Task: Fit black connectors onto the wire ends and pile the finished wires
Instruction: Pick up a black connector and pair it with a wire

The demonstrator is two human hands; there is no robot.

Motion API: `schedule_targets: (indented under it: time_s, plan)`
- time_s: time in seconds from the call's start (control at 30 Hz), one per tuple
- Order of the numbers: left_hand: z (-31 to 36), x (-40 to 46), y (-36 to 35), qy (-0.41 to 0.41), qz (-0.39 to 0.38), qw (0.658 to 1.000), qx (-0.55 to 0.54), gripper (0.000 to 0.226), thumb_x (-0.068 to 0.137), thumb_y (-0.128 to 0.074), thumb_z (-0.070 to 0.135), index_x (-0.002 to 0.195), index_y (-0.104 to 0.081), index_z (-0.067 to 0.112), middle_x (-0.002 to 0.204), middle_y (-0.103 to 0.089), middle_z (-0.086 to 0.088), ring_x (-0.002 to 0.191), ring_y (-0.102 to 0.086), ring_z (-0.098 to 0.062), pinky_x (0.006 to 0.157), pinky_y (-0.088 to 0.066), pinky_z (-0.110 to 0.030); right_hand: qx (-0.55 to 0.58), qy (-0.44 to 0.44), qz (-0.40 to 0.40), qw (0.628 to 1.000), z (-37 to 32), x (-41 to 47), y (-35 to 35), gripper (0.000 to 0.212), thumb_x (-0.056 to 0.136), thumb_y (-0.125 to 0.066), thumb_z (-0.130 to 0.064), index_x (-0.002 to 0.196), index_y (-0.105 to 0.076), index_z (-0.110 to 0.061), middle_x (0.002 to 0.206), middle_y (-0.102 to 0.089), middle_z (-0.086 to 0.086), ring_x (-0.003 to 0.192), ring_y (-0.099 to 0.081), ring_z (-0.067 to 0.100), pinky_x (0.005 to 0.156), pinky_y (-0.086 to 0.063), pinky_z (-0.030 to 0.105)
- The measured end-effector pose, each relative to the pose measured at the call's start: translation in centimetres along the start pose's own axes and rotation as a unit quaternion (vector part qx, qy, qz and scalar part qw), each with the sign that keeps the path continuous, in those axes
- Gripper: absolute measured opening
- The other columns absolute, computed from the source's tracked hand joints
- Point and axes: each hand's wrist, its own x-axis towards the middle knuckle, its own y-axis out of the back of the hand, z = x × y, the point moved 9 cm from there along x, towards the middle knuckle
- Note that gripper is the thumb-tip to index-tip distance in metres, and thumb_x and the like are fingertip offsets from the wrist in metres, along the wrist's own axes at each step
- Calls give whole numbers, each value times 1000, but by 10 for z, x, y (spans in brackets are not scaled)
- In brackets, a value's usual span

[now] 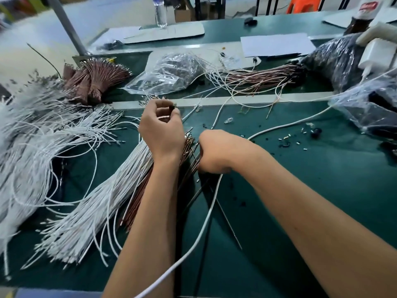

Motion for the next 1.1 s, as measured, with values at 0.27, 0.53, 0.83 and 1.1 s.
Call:
schedule_targets:
  time_s: [0.27, 0.53, 0.83, 1.1]
  plan:
    - [5, -2, -5, -19, 0, 1000, 2, 11, 85, -71, 10, 96, -70, 13, 83, -70, 6, 73, -69, -9, 78, -58, -38, -27, -41, 34, 998, -5, -9, -3, 31, 84, -67, -9, 67, -41, -14, 67, -44, 5, 65, -48, 29, 66, -42, 31]
    - [13, -12, -12, -73, -18, 997, 27, 10, 86, -71, 8, 94, -68, 14, 84, -69, 5, 76, -67, -7, 69, -47, -7, 105, -132, 86, 982, 71, 6, 31, 37, 98, -61, -26, 69, -49, -6, 71, -62, 10, 65, -56, 29, 57, -42, 28]
    - [30, -47, -70, -72, -276, 953, -103, 17, 85, -80, 9, 96, -68, 12, 82, -75, -3, 71, -75, -17, 62, -61, -32, 661, -74, 369, 649, 162, -31, 57, 12, 102, -35, -1, 101, -40, -12, 71, -72, 13, 51, -63, 20, 41, -46, 25]
    - [33, -63, -83, -158, -251, 955, 7, 28, 82, -84, 18, 107, -72, 23, 84, -72, 10, 64, -68, -7, 63, -60, -32, 711, -44, 401, 577, 188, -54, 46, 12, 102, -38, 0, 103, -39, -12, 72, -69, 11, 56, -60, 20, 46, -47, 25]
